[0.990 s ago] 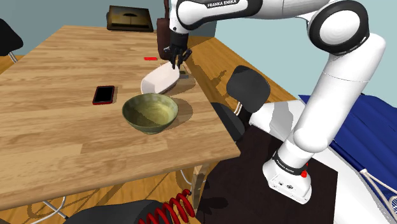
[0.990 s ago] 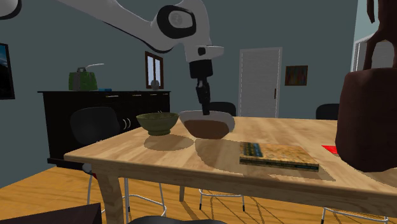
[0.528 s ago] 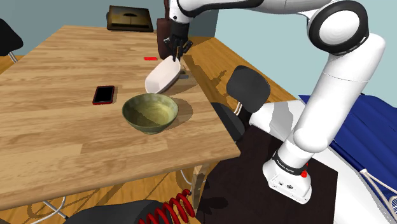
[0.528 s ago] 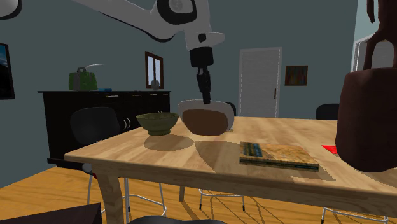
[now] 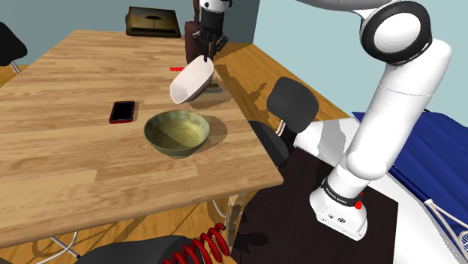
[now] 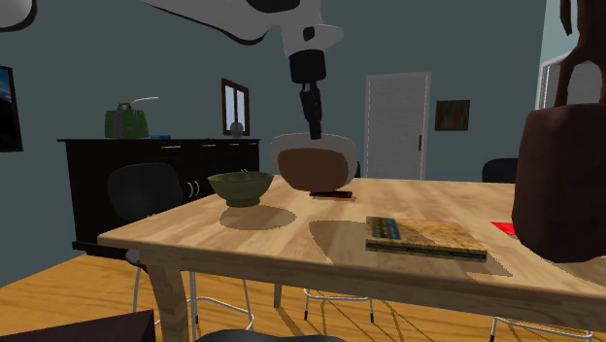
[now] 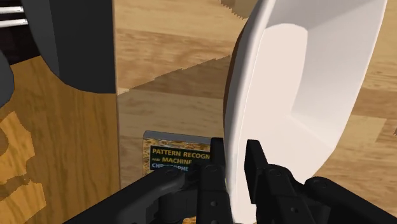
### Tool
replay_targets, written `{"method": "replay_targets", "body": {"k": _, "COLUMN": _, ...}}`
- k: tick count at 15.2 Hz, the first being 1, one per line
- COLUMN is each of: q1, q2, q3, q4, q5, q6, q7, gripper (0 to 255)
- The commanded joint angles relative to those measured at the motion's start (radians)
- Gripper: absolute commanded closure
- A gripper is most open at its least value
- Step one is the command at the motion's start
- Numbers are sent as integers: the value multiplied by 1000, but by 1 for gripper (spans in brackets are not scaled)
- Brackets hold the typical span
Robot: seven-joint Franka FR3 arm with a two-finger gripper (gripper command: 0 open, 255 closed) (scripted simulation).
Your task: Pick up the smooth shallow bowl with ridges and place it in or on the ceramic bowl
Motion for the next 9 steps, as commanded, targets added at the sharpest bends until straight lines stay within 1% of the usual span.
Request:
{"method": "replay_targets", "body": {"k": 1, "q1": 2, "q2": 2, "q3": 1, "q4": 22, "q5": -1, "q6": -19, "q7": 2, "gripper": 255}}
{"method": "replay_targets", "body": {"k": 5, "q1": 30, "q2": -103, "q3": 28, "q4": -96, "q5": 17, "q6": -8, "q7": 60, "gripper": 255}}
{"method": "replay_targets", "body": {"k": 9, "q1": 62, "q2": -194, "q3": 59, "q4": -187, "q5": 37, "q6": -8, "q7": 122, "gripper": 255}}
